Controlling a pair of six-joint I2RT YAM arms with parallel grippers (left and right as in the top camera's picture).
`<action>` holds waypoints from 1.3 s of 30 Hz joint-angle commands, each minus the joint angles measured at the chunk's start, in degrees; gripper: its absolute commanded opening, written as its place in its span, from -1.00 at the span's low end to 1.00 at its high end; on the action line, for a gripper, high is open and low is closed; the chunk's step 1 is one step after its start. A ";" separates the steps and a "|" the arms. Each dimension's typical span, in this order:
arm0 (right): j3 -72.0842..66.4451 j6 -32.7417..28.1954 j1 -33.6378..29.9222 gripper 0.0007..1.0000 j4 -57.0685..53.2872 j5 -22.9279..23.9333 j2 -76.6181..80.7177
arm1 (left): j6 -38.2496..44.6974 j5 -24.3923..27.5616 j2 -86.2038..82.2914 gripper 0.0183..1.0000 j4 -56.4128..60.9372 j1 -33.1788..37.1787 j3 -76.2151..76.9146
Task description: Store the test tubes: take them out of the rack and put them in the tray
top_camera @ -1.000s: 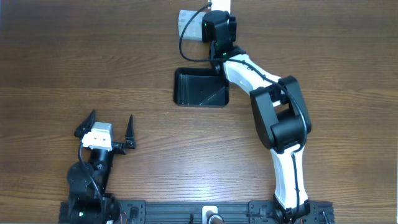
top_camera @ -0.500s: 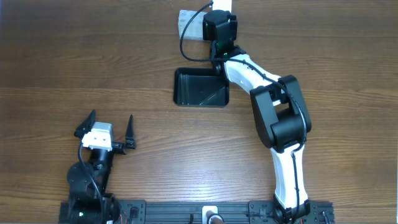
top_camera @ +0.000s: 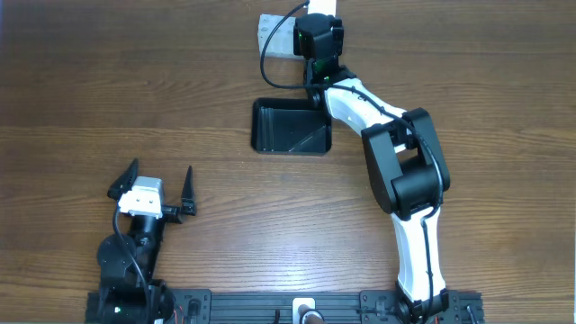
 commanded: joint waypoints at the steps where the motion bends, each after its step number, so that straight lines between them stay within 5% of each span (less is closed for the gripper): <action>1: 0.81 -0.46 -0.57 0.05 1.86 1.79 2.16 | 0.76 0.74 -0.44 1.00 -0.17 0.42 -0.24; 10: 0.81 -0.46 -0.57 0.02 2.67 2.01 2.54 | 0.76 0.74 -0.44 1.00 -0.20 0.42 -0.24; 25: 0.81 -0.46 -0.50 -0.45 3.56 2.01 2.54 | 0.76 0.74 -0.44 1.00 -0.20 0.42 -0.24; 39: 0.81 -0.48 -0.39 -0.66 3.67 3.61 2.54 | 0.76 0.74 -0.44 1.00 -0.20 0.42 -0.24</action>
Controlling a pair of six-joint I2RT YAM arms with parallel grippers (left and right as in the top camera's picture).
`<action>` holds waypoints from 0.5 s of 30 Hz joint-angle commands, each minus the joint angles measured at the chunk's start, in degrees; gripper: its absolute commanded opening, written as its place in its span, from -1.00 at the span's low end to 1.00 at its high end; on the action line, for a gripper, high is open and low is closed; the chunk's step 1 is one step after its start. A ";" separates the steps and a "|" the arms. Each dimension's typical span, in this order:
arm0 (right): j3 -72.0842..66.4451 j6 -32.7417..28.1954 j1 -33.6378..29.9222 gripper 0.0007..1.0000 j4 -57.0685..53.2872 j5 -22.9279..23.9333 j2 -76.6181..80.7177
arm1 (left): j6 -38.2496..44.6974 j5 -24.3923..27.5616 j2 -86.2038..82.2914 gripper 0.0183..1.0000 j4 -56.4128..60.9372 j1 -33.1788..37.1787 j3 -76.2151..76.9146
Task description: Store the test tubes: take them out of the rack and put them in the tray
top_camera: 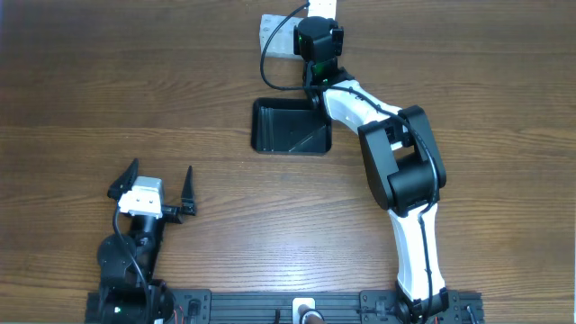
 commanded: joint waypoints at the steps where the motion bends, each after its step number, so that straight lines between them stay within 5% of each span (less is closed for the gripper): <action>1: 0.81 0.13 -0.24 -0.68 0.44 3.06 0.70 | 0.76 0.76 -0.44 1.00 -0.17 0.42 -0.24; 15: 1.25 -5.84 1.86 -0.76 2.86 4.52 -1.77 | 0.76 0.76 -0.44 1.00 -0.20 0.42 -0.24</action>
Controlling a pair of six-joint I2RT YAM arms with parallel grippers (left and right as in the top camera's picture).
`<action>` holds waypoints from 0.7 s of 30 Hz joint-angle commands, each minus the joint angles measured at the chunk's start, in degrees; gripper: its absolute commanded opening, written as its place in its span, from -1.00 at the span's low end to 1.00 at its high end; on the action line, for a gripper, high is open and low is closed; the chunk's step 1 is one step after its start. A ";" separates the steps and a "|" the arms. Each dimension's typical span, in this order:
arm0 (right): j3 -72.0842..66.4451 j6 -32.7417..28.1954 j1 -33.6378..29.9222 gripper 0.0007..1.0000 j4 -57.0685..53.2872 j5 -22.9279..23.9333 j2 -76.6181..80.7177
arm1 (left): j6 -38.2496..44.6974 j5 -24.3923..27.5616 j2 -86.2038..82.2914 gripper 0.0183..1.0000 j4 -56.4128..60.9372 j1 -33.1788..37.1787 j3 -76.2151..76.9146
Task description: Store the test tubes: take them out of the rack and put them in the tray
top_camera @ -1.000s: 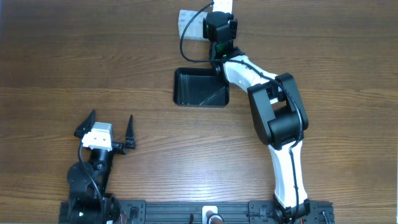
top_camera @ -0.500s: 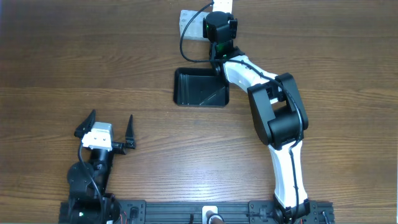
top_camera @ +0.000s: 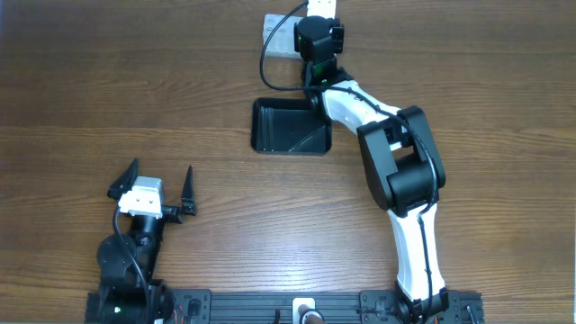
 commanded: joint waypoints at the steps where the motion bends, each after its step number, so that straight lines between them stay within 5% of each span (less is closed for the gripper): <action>1: 1.29 -2.86 1.31 -0.77 0.28 2.29 -2.43 | 0.76 0.74 -0.44 1.00 -0.17 0.42 -0.24; 13: 1.38 -13.27 4.79 -0.77 0.07 9.22 -15.98 | 0.76 0.76 -0.44 1.00 -0.17 0.42 -0.24; 17: 1.40 -13.14 6.32 -0.76 -3.82 10.78 -21.33 | 0.76 0.74 -0.44 1.00 -0.20 0.42 -0.24; 21: 1.40 -6.64 8.41 -0.76 -14.91 10.80 -26.10 | 0.76 0.74 -0.44 1.00 -0.20 0.42 -0.24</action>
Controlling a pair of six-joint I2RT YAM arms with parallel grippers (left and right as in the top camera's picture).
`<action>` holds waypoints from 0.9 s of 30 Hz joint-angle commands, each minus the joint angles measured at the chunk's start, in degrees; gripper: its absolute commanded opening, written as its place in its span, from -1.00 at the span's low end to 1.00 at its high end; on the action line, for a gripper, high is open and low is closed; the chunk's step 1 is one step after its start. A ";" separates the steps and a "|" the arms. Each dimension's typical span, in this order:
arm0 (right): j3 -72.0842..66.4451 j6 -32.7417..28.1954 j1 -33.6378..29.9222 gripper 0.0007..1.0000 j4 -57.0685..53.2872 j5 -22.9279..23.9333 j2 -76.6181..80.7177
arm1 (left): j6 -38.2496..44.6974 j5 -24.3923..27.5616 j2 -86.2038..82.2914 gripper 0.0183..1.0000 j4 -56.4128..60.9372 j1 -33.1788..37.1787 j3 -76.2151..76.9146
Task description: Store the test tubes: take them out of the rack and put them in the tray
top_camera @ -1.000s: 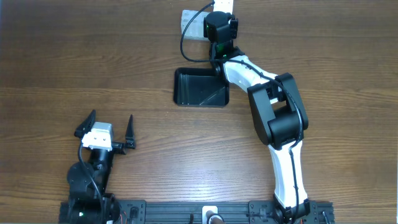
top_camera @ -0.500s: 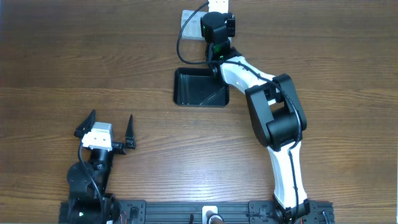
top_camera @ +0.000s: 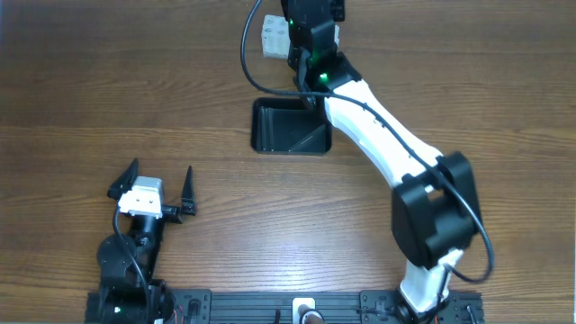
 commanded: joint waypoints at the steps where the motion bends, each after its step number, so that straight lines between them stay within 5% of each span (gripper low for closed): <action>1: 0.76 8.15 2.69 -0.76 -10.47 1.68 -5.33 | 0.76 0.76 -0.44 1.00 -0.20 0.42 -0.24; 5: 0.76 20.04 4.11 -0.74 -25.49 -1.95 -6.91 | 0.74 0.74 -0.44 1.00 -0.17 0.42 -0.24; 13: 0.72 41.72 0.70 -0.82 -44.96 -22.58 -4.94 | 0.74 0.76 -0.44 1.00 -0.20 0.42 -0.24; 20: 0.70 48.19 -1.60 -0.82 -45.18 -33.86 1.60 | 0.76 0.76 -0.44 1.00 -0.20 0.42 -0.24; 27: 0.70 49.83 -2.12 -0.84 -45.33 -39.12 6.67 | 0.76 0.74 -0.44 1.00 -0.20 0.42 -0.24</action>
